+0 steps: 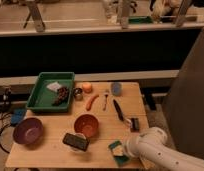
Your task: Wipe table surface with sponge
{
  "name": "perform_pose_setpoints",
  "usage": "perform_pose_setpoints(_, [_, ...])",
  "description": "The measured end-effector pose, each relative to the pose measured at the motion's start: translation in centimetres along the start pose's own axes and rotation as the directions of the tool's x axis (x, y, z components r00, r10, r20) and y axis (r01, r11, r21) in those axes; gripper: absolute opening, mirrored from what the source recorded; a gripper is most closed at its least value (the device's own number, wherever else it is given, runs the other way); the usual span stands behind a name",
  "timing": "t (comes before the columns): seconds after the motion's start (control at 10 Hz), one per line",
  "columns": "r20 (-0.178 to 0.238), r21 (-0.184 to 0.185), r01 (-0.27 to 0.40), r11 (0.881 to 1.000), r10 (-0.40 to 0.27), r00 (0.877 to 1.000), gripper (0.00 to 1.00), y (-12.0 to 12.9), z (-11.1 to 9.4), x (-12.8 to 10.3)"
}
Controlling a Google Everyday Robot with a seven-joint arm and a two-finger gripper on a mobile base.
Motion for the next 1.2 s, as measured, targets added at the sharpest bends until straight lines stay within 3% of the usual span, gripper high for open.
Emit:
perform_pose_setpoints(0.2, [-0.015,-0.011,0.001,1.000,-0.001,1.000,0.00,0.8,1.0,2.0])
perform_pose_setpoints(0.6, [-0.018,-0.010,0.009,1.000,-0.009,1.000,0.00,0.6,1.0,2.3])
perform_pose_setpoints(1.0, [-0.075,0.021,0.092,0.996,-0.090,0.993,0.00,-3.9,1.0,6.4])
perform_pose_setpoints(1.2, [-0.072,0.036,0.115,0.993,-0.113,0.991,0.00,-5.2,1.1,6.9])
